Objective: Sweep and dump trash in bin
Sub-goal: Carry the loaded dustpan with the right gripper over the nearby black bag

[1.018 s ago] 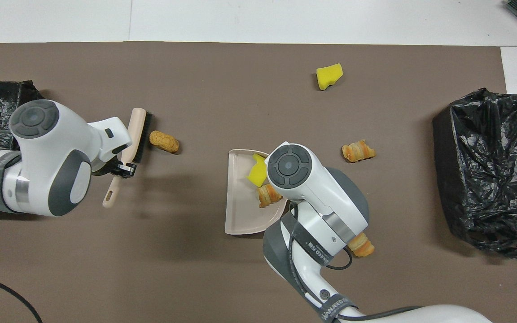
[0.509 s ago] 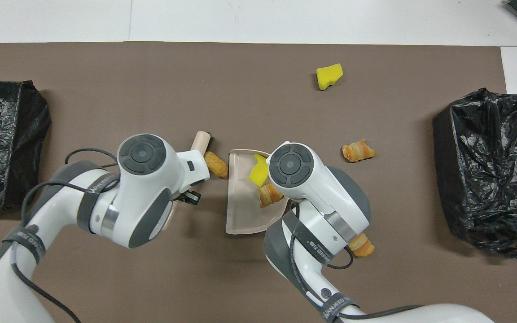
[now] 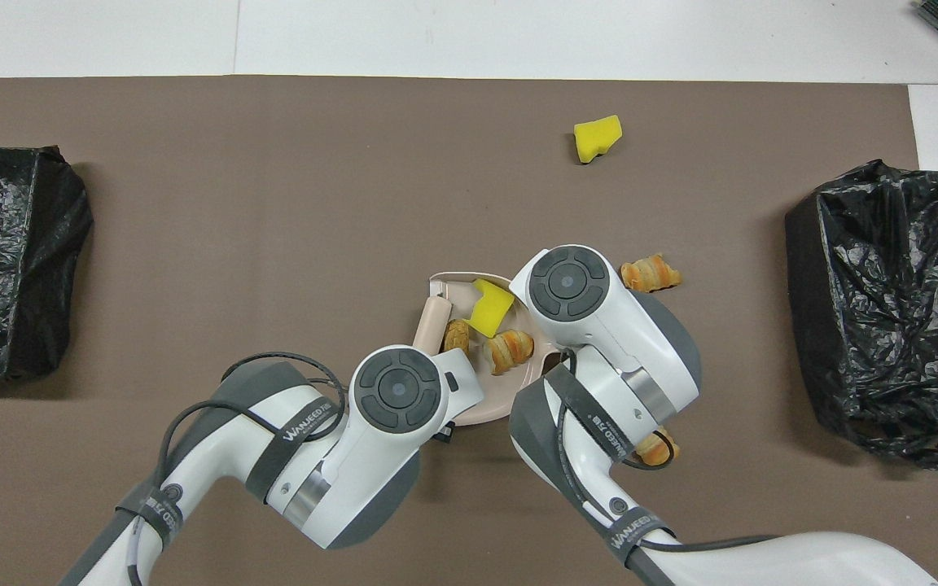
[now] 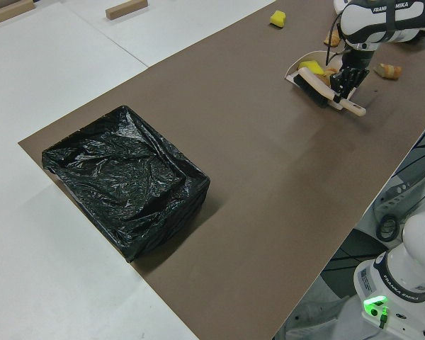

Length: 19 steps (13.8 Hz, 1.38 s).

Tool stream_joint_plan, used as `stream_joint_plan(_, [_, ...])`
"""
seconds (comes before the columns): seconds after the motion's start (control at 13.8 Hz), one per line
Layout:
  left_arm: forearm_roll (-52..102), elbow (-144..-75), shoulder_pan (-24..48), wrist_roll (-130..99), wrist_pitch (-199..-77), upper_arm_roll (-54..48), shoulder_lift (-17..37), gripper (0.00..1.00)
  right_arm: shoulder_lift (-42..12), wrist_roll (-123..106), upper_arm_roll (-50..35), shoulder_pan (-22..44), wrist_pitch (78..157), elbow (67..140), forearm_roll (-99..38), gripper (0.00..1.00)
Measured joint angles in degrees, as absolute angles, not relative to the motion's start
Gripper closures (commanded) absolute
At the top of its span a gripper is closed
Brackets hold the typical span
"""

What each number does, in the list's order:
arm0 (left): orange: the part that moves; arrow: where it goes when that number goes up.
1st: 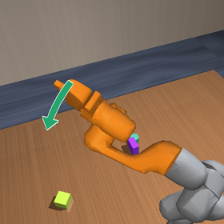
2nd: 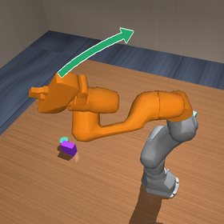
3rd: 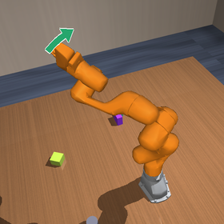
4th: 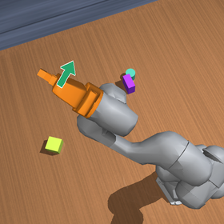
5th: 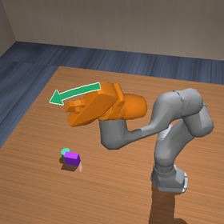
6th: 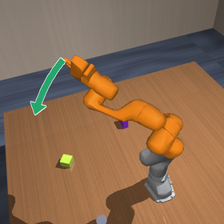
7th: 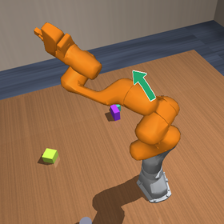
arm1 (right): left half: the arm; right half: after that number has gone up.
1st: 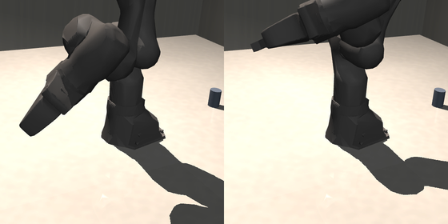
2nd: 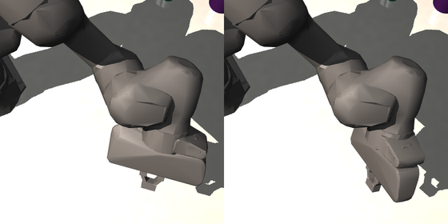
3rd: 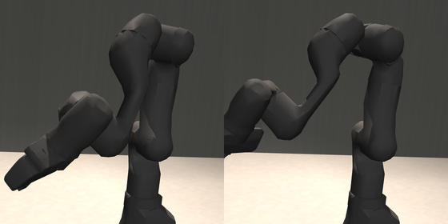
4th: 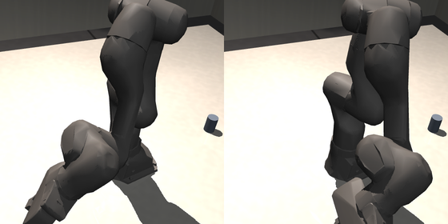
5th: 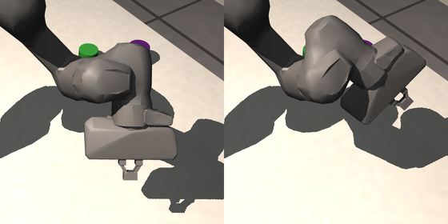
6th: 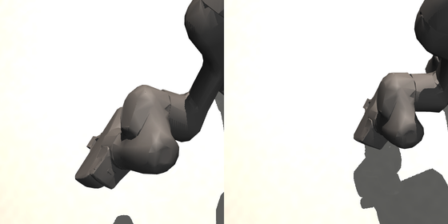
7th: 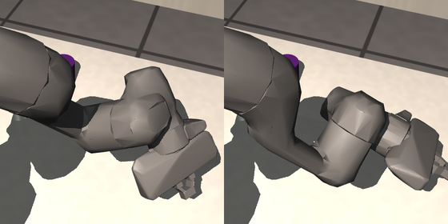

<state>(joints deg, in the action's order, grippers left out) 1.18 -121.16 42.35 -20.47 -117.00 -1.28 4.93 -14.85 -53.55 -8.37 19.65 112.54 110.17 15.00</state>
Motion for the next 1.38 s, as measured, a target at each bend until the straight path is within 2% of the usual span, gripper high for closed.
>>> stream_joint_plan(0.51, [1.3,-115.0,43.0,-28.7,-106.3,-0.5,2.4,1.0,-14.5,-59.1,-8.3,17.2,112.9,110.3,12.7,1.0])
stream_joint_plan(0.73, [1.4,-116.1,43.1,-38.1,-100.9,-0.7,-0.8,1.0,-13.3,-64.2,-8.3,15.0,113.1,110.1,9.8,1.0])
stream_joint_plan(0.87, [1.4,-120.1,43.7,-41.7,-101.4,-1.0,-3.2,1.0,-11.9,-65.4,-8.3,14.6,113.1,109.8,9.3,1.0])
stream_joint_plan(1.09, [1.6,-133.1,47.4,-43.1,-108.9,-1.1,-10.4,1.0,-8.8,-66.6,-8.3,13.4,110.5,107.9,9.3,1.0])
stream_joint_plan(1.24, [2.4,-139.9,50.6,-44.0,-111.7,-1.3,-15.4,1.0,-7.9,-70.1,-8.2,9.3,107.4,105.3,8.8,1.0])
stream_joint_plan(1.38, [4.3,-143.6,53.7,-44.6,-113.1,-1.3,-18.1,1.0,-7.9,-75.8,-7.9,4.1,106.6,103.6,7.7,1.0])
